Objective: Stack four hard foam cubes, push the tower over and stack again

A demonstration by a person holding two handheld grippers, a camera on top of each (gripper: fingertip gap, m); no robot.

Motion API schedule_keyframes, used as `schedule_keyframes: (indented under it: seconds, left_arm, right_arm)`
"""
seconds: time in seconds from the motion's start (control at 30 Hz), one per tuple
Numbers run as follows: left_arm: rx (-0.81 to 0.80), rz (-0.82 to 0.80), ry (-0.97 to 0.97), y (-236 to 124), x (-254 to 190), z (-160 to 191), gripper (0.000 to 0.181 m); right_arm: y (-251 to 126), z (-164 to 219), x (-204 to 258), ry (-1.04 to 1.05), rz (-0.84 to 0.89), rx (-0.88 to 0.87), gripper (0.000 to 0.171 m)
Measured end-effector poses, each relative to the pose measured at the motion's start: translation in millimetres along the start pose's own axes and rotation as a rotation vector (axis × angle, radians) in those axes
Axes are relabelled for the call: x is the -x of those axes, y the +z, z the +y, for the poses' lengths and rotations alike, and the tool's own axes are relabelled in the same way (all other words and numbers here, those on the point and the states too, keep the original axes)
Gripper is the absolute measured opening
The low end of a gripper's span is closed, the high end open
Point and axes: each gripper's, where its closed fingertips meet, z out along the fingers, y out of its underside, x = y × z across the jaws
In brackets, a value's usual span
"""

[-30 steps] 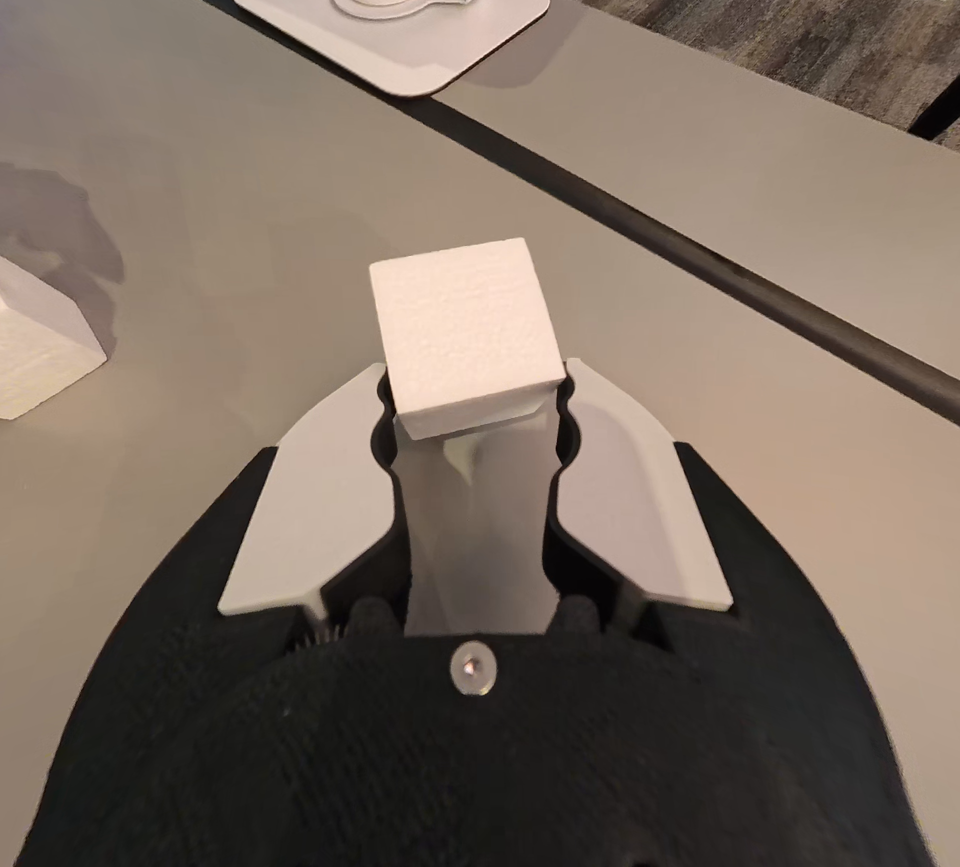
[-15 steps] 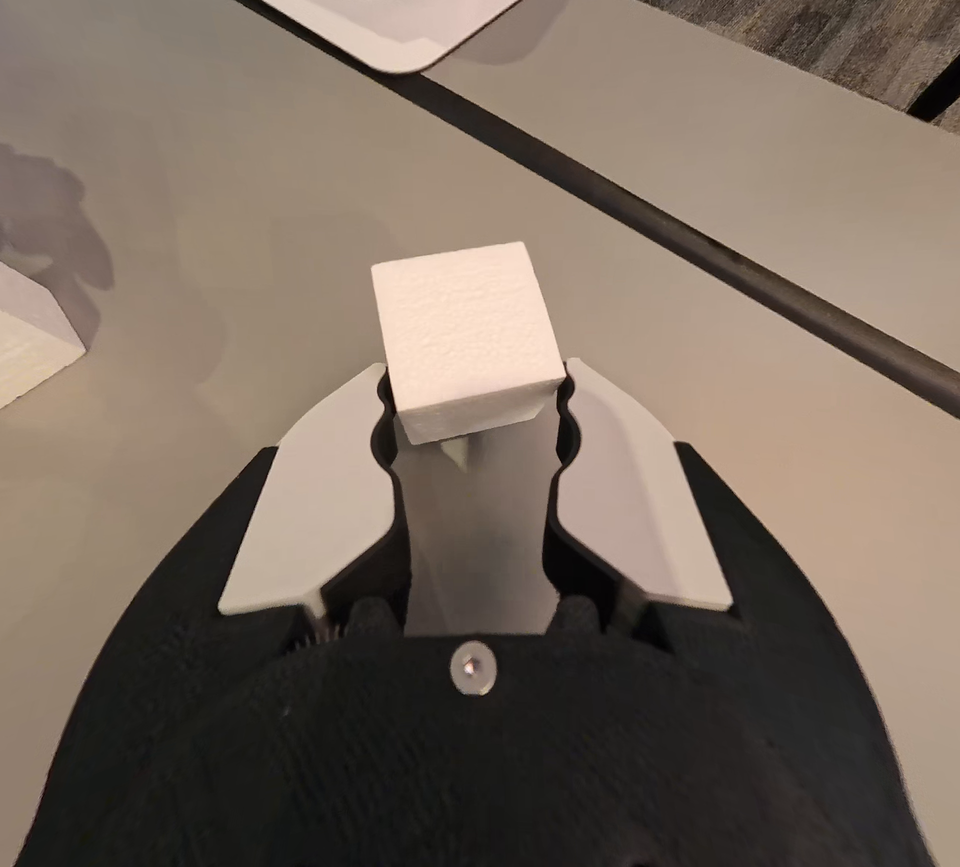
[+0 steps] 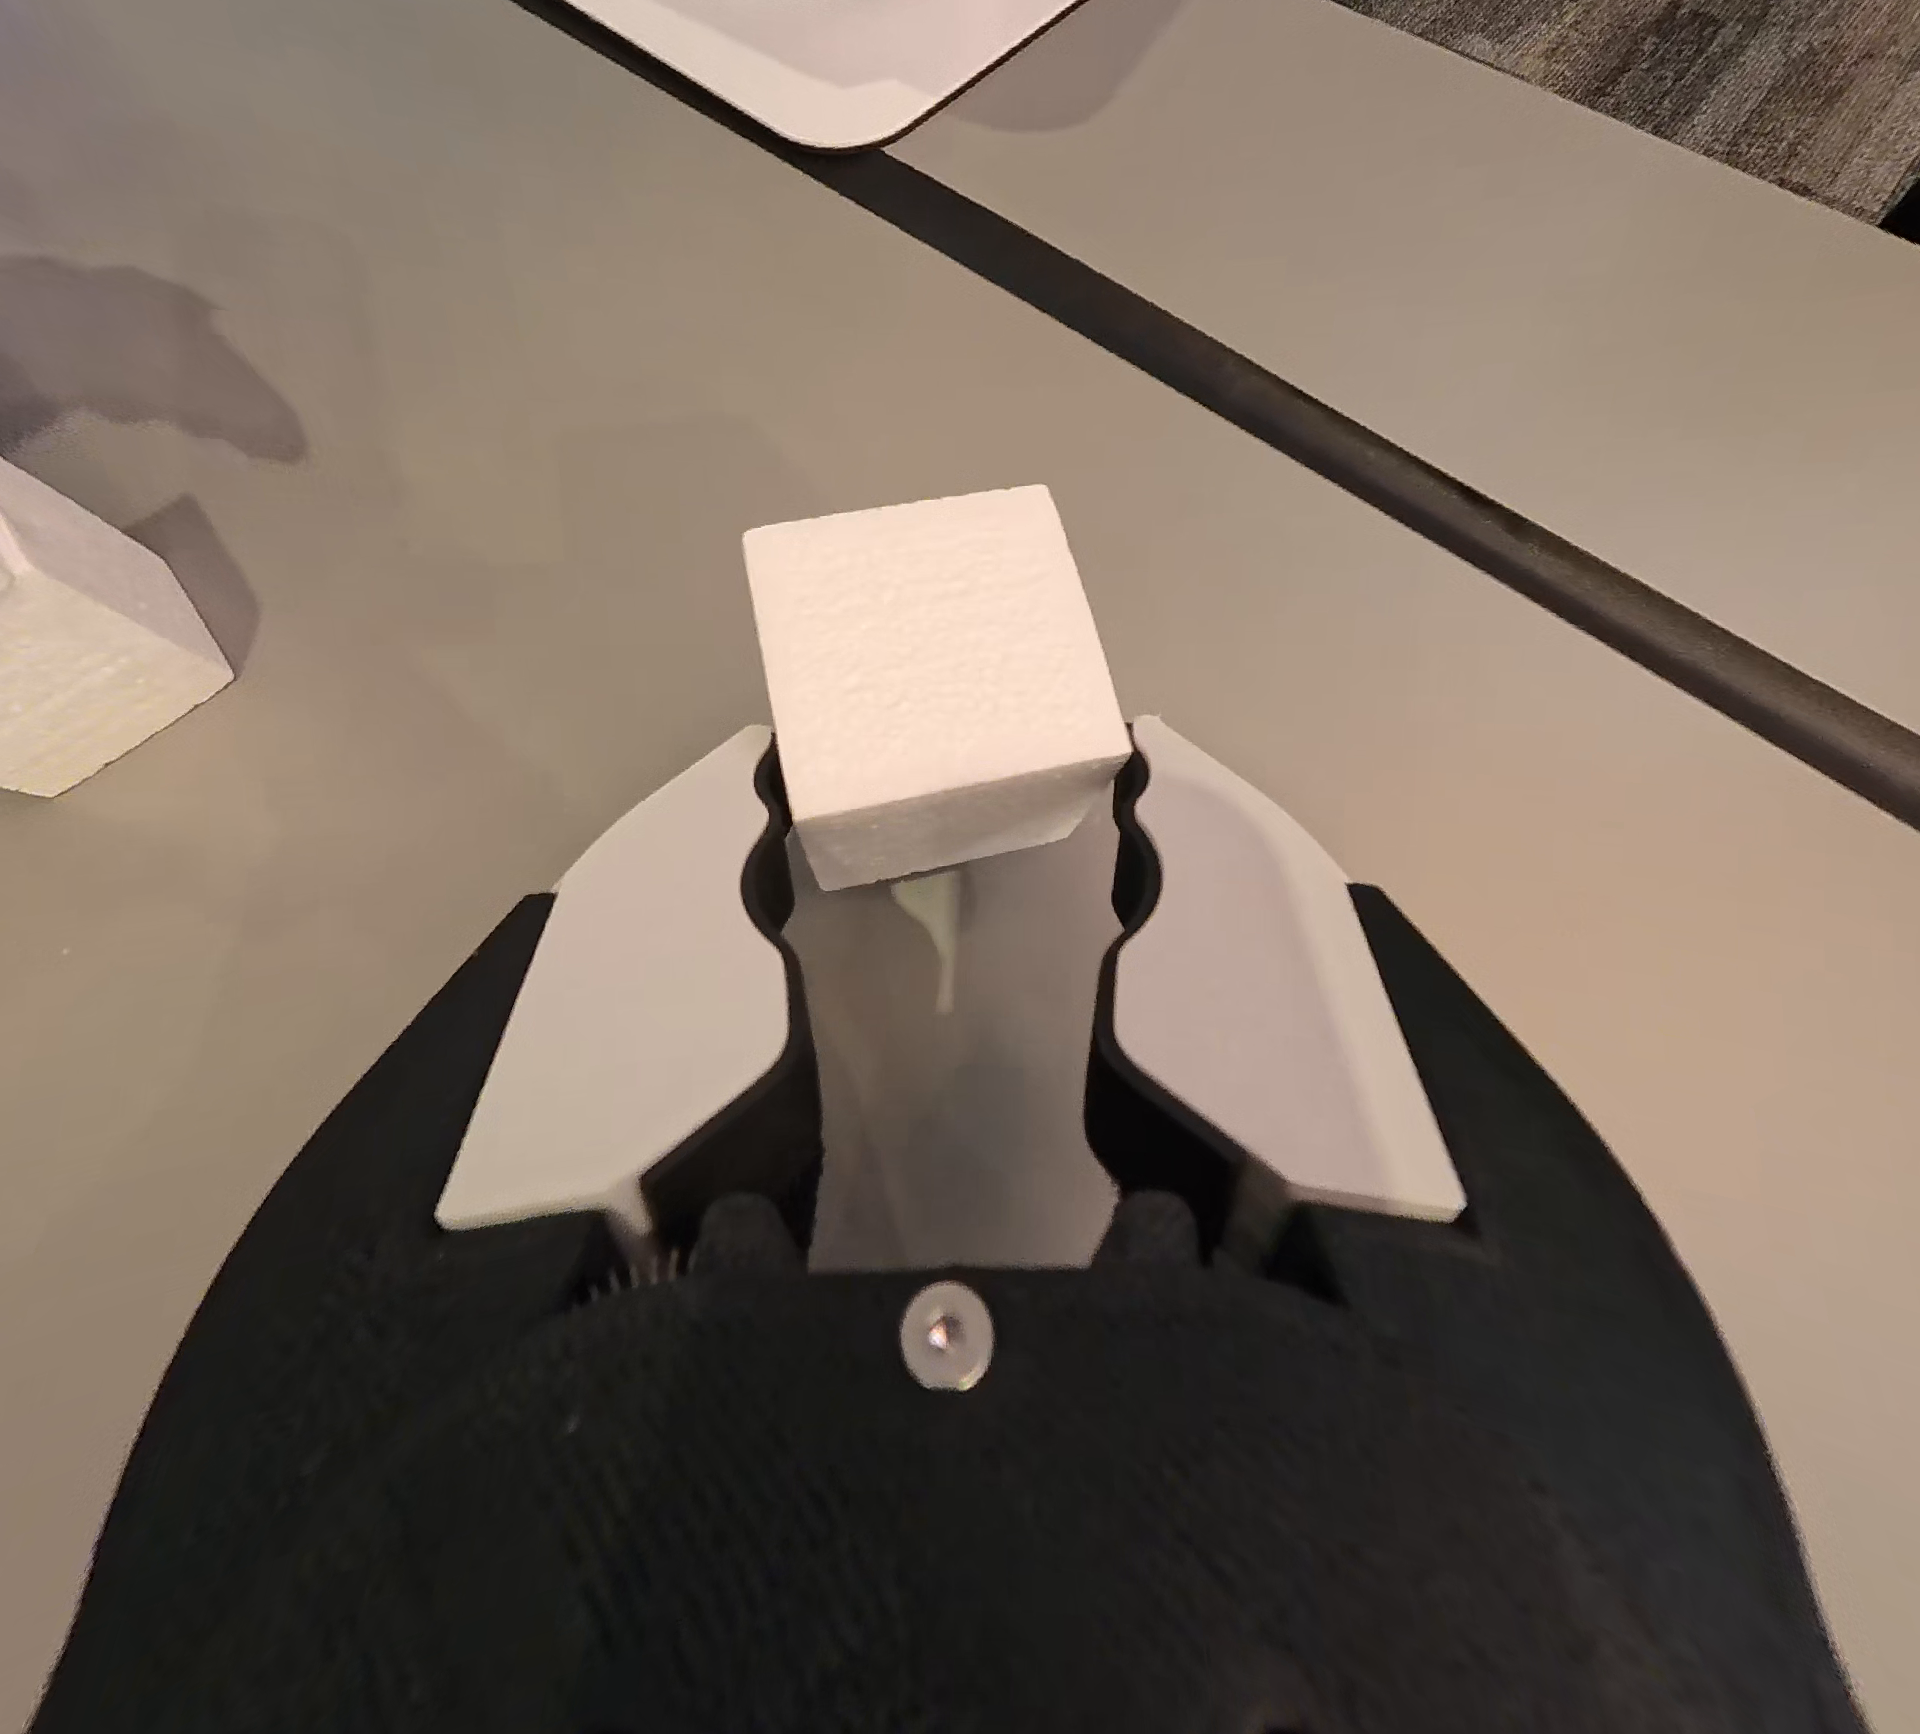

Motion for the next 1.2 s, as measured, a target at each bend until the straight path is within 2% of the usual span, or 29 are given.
schedule_keyframes:
  seconds: [0.1, 0.23, 0.37, 0.5, 0.57, 0.6, 0.63, 0.73, 0.87, 1.03, 1.2]
  left_arm:
    - [-0.088, 0.032, -0.065, -22, -8, 4, 0.095]
    - [-0.193, 0.165, -0.155, -46, -30, 16, 0.089]
    - [-0.087, 0.155, -0.079, -31, -44, 50, 0.090]
    - [-0.006, 0.099, 0.023, -9, -49, 69, 0.086]
    - [0.029, 0.100, 0.019, -6, -49, 75, 0.078]
    - [0.026, 0.114, 0.014, -7, -51, 75, 0.068]
    - [0.012, 0.130, 0.006, -8, -52, 73, 0.067]
    - [0.009, 0.158, -0.007, -19, -53, 71, 0.067]
    - [-0.056, 0.076, -0.036, -54, -34, 56, 0.067]
    - [-0.182, -0.107, -0.066, -113, -2, 31, 0.067]
    - [-0.287, -0.205, -0.043, -154, 4, 5, 0.067]
  right_arm:
    - [-3, -6, 0, 0.010, -0.005, -0.029, 0.061]
    - [-16, -27, 4, 0.003, -0.011, -0.097, 0.061]
    - [-39, -67, 23, -0.029, -0.039, -0.216, 0.061]
    - [-65, -105, 63, -0.100, -0.119, -0.308, 0.061]
    - [-76, -116, 98, -0.149, -0.233, -0.314, 0.061]
    - [-81, -119, 119, -0.179, -0.307, -0.304, 0.061]
    - [-84, -122, 139, -0.214, -0.370, -0.294, 0.061]
    - [-80, -122, 185, -0.330, -0.445, -0.227, 0.061]
    - [-53, -106, 216, -0.431, -0.440, -0.092, 0.061]
    - [-19, -87, 224, -0.416, -0.417, 0.034, 0.061]
    - [-10, -78, 221, -0.414, -0.397, 0.085, 0.061]
